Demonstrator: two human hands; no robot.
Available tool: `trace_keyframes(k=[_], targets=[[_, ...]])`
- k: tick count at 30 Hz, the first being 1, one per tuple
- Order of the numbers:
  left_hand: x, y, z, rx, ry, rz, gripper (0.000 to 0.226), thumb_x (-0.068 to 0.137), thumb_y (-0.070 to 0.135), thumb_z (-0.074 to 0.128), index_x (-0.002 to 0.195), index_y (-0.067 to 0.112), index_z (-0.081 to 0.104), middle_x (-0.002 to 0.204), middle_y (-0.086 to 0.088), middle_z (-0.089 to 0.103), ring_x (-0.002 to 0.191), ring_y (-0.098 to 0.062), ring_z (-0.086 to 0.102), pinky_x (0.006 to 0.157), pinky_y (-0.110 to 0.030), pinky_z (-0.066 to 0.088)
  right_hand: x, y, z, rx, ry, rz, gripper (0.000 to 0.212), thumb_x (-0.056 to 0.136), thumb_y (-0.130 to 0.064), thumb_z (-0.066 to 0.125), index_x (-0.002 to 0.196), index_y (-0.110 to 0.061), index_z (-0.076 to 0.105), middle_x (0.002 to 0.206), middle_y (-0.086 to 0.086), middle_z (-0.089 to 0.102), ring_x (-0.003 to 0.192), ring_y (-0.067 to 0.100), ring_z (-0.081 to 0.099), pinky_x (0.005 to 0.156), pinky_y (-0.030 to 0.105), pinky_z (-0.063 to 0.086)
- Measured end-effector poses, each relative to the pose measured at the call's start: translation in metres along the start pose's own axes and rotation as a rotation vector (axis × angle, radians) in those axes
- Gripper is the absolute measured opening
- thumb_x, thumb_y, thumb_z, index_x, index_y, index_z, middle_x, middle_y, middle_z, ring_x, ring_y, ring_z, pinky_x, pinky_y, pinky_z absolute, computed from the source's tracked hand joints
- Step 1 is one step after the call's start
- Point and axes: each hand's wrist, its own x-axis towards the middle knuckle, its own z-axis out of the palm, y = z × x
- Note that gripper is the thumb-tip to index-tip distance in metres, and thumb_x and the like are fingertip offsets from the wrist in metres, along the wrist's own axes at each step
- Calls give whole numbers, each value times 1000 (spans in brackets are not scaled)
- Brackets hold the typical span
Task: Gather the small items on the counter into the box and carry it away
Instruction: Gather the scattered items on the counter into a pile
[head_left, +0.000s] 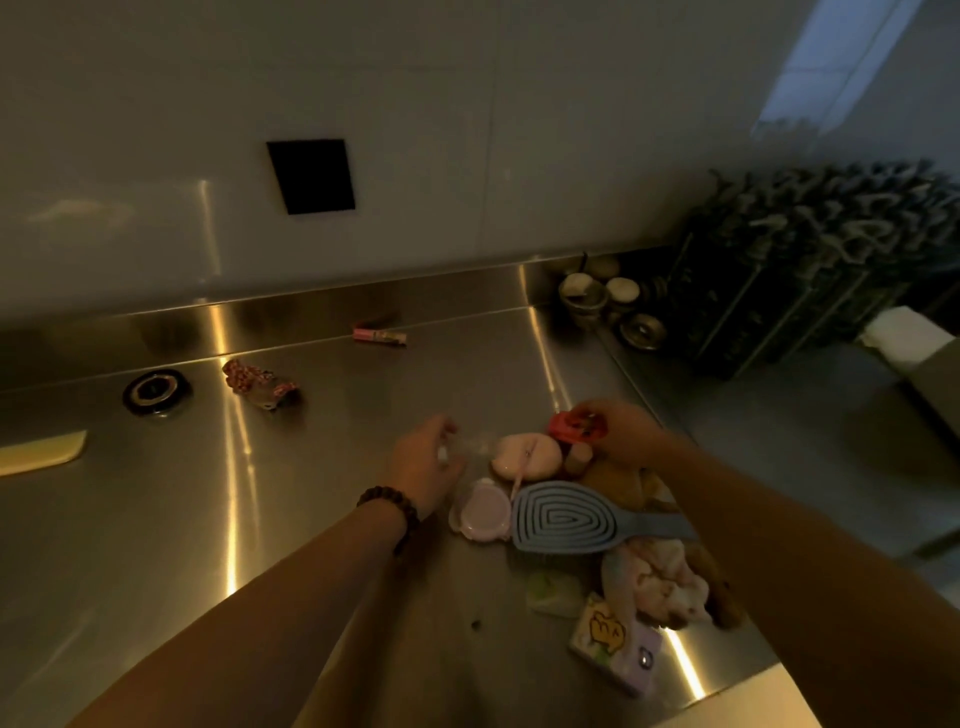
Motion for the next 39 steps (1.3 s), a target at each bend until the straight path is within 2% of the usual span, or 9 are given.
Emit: trace_keyframes(k=[6, 11, 15, 19, 24, 28, 32, 37, 39], targets=[[5, 6, -4, 43, 60, 4, 29, 79, 26, 70, 102, 24, 52, 99, 0, 58, 84, -15, 52, 70, -28, 43, -2, 9, 0, -58, -69, -3, 34, 82, -21, 67, 115, -26, 62, 113, 0, 63, 104, 16, 58, 94, 34, 45], [9, 7, 0, 56, -3, 56, 24, 79, 25, 69, 100, 22, 58, 102, -1, 61, 90, -17, 53, 73, -28, 40, 1, 10, -3, -37, -49, -21, 27, 87, -24, 63, 113, -22, 64, 116, 2, 64, 107, 16, 58, 95, 33, 45], [7, 12, 7, 3, -58, 94, 27, 79, 21, 69, 104, 22, 59, 106, -1, 61, 96, -18, 55, 83, -34, 47, 6, 4, -5, -10, -17, -12, 28, 86, -28, 65, 113, -21, 64, 116, 2, 64, 108, 16, 58, 92, 33, 46], [7, 16, 8, -51, -85, 91, 32, 78, 18, 71, 107, 20, 58, 109, 0, 58, 96, -13, 53, 80, -25, 42, 20, -13, -9, -13, -24, -10, 38, 84, -21, 66, 121, -23, 59, 127, 0, 58, 115, 15, 54, 93, 31, 46], [10, 7, -2, -62, -119, 43, 46, 74, 30, 76, 114, 21, 55, 114, 0, 57, 99, -11, 52, 80, -21, 42, 45, -57, -6, -64, -28, -143, 32, 88, -18, 60, 120, -22, 59, 129, 2, 57, 116, 16, 53, 96, 29, 42], [10, -7, -24, -135, -230, 12, 80, 67, 53, 73, 135, 29, 39, 133, 4, 46, 114, -4, 41, 91, -18, 34, 70, -102, 9, -96, -55, -257, 35, 90, -15, 58, 124, -13, 58, 134, 7, 55, 122, 20, 51, 97, 26, 37], [18, -38, -60, -43, 58, -2, 69, 83, 57, 52, 140, 24, 34, 143, 0, 39, 130, -16, 36, 104, -25, 26, 104, -144, 31, -84, -95, -317, 37, 88, -9, 58, 125, -10, 58, 134, 9, 55, 119, 24, 53, 94, 25, 39], [42, -100, -104, 204, 378, -50, 68, 82, 40, 64, 137, 8, 40, 142, -15, 38, 135, -29, 30, 114, -38, 22, 152, -188, 58, -134, -84, -433, 35, 82, -9, 63, 117, -7, 62, 113, 20, 64, 105, 34, 60, 81, 30, 43], [54, -127, -116, 284, 412, -132, 72, 79, 36, 67, 139, 9, 38, 147, -15, 32, 140, -29, 20, 115, -36, 16, 173, -202, 69, -158, -96, -499, 48, 80, -11, 66, 126, -9, 56, 121, 20, 57, 113, 32, 54, 90, 28, 39]])
